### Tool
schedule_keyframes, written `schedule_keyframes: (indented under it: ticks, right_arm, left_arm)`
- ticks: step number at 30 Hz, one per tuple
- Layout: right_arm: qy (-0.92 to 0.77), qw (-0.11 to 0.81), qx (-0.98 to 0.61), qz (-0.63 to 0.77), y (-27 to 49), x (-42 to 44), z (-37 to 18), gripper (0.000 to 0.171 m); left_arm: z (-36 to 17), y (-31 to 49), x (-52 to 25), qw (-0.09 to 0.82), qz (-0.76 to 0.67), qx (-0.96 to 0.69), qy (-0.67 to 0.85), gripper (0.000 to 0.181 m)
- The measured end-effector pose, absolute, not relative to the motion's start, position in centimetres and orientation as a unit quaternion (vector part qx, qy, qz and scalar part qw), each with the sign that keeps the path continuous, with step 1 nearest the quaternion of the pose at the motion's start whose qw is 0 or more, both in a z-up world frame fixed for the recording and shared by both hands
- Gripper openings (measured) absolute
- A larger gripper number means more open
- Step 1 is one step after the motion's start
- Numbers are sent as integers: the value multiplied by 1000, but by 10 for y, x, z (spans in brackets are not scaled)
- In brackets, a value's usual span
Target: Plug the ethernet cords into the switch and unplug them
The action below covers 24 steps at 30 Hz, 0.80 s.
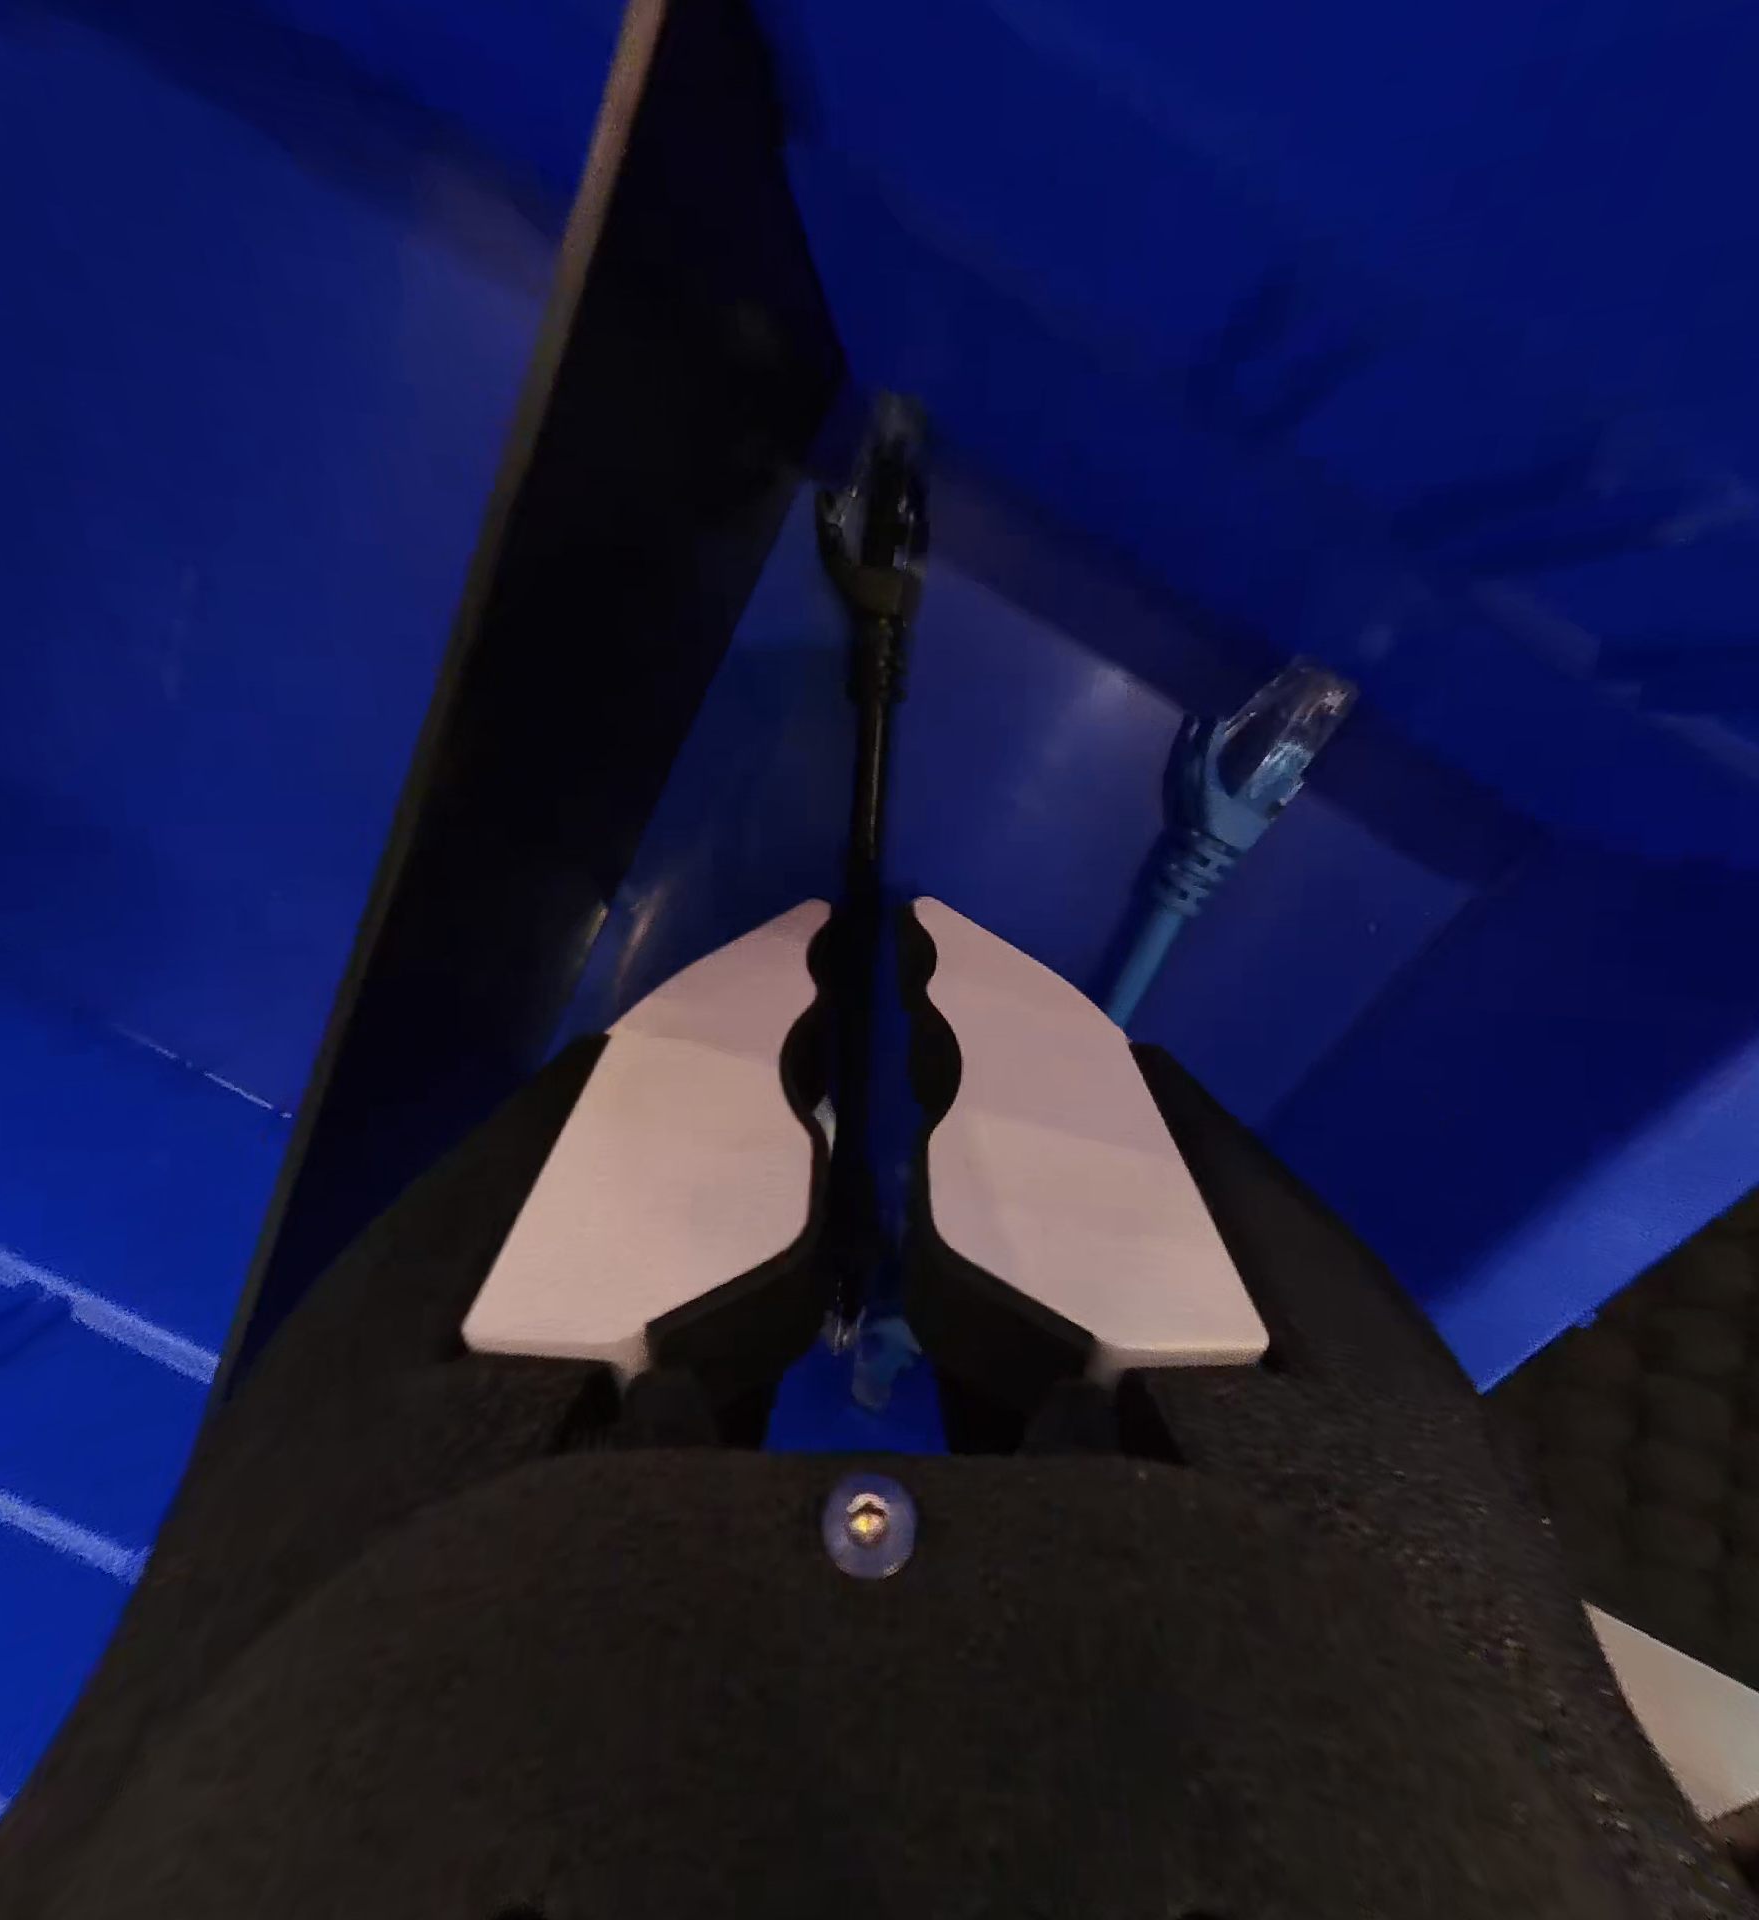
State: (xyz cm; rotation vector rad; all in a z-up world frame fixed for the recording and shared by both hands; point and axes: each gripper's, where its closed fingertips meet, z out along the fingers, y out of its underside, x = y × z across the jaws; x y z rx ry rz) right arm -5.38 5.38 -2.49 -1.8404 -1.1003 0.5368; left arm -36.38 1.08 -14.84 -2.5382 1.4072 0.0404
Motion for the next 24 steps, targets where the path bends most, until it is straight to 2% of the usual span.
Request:
schedule_keyframes:
  ticks: [7,13,18,20,24]
  right_arm:
    - [-440,447,-749,214,60,-48,-33,59]
    - [-454,473,-712,253,50,-60,-16,57]
    - [-546,499,-578,344,-6,-104,23,60]
    - [-589,505,-525,351,-29,-119,35,62]
    - [-636,469,-511,338,-40,-136,30,64]
  left_arm:
    - [-141,8,-372,121,16,-874,469,6]
    - [-65,-4,-377,178,2,-880,440,6]
    - [0,-38,-313,192,-115,-873,433,5]
    - [5,-50,-280,175,-157,-869,436,5]
    - [-10,-57,-237,175,-123,-850,481,5]
